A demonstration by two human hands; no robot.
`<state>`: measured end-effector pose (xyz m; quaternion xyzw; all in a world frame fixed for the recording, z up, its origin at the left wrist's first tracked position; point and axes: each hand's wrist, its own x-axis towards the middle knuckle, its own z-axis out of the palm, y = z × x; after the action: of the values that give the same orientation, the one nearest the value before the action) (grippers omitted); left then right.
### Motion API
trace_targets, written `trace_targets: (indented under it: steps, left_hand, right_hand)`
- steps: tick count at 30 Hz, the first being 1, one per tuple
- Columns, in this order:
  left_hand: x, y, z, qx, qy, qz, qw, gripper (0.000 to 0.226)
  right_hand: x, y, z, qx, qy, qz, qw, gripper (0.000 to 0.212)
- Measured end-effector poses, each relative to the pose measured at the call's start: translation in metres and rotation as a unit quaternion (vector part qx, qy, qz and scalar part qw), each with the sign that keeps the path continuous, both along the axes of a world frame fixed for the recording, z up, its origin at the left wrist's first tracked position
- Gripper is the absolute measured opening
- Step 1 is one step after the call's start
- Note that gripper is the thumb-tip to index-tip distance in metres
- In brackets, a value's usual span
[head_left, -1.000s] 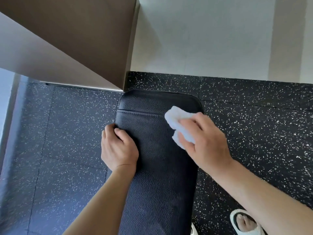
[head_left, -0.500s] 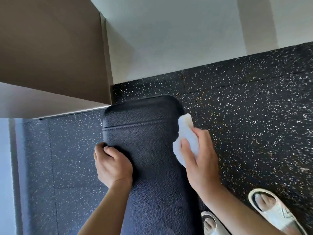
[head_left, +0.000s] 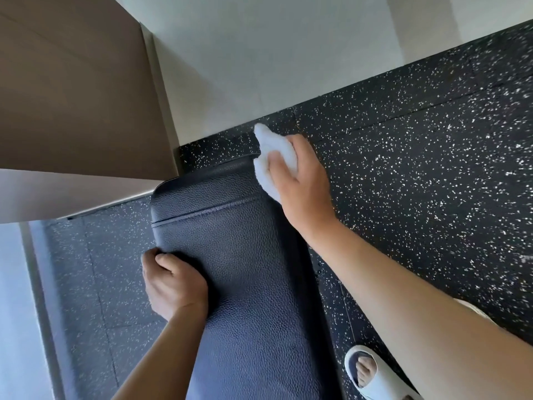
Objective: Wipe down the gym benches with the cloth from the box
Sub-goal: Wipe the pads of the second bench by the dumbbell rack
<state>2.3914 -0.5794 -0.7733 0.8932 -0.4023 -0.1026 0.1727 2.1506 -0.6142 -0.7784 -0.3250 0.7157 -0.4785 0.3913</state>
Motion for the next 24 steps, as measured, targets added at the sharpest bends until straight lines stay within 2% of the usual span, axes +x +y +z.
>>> trace_targets:
  steps: [3, 9, 14, 17, 19, 21, 24]
  left_hand:
    - [-0.001, 0.000, 0.002, -0.006, 0.003, -0.003, 1.000, 0.048]
    - [-0.004, 0.000, 0.003, -0.008, -0.016, 0.004, 1.000, 0.048]
    - [-0.006, 0.002, 0.006, -0.017, -0.003, -0.002, 1.000, 0.041]
    - [-0.009, 0.017, 0.010, -0.043, 0.022, -0.079, 0.996, 0.045]
    - [-0.012, 0.042, 0.013, -0.029, 0.016, -0.148, 0.988, 0.054]
    - [-0.013, 0.082, 0.016, 0.000, 0.000, -0.198, 0.980, 0.060]
    - [-0.015, 0.154, 0.022, 0.032, -0.028, -0.256, 0.966, 0.063]
  right_hand:
    - [0.014, 0.059, 0.004, 0.001, -0.010, 0.003, 1.000, 0.009]
    - [0.046, 0.184, 0.010, 0.022, 0.012, 0.031, 0.999, 0.029]
    - [0.034, 0.152, 0.008, 0.005, 0.035, 0.054, 0.998, 0.022]
    - [0.017, 0.093, 0.005, 0.001, 0.053, 0.041, 0.998, 0.022]
    - [0.015, 0.074, 0.005, -0.002, 0.082, 0.038, 0.996, 0.025]
    - [0.021, 0.086, 0.007, -0.010, 0.082, 0.033, 0.996, 0.026]
    - [0.035, 0.152, 0.009, -0.036, 0.079, 0.056, 0.995, 0.026]
